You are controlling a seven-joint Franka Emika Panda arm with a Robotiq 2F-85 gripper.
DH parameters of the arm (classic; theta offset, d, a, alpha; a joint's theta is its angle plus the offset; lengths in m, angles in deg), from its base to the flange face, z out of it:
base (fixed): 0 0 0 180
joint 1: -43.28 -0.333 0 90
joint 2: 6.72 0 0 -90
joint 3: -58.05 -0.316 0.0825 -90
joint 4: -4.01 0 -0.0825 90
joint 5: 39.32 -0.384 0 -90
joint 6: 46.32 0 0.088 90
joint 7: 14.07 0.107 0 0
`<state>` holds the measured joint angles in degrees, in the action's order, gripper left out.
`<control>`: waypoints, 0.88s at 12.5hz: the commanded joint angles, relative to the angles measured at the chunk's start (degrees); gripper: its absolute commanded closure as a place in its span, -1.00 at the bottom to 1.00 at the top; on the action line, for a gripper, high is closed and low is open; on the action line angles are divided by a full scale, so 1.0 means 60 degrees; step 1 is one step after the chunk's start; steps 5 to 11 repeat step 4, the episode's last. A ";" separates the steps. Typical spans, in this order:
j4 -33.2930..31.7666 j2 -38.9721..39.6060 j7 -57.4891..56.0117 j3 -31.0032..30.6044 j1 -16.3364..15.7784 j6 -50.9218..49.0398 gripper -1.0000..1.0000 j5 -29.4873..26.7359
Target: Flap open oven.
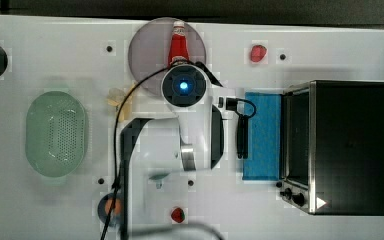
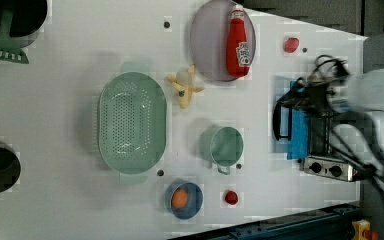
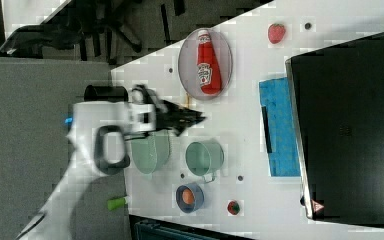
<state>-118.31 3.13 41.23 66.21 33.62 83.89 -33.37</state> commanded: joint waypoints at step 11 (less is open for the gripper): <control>0.0842 -0.2459 0.0363 0.0537 0.0009 -0.2785 0.65 -0.0253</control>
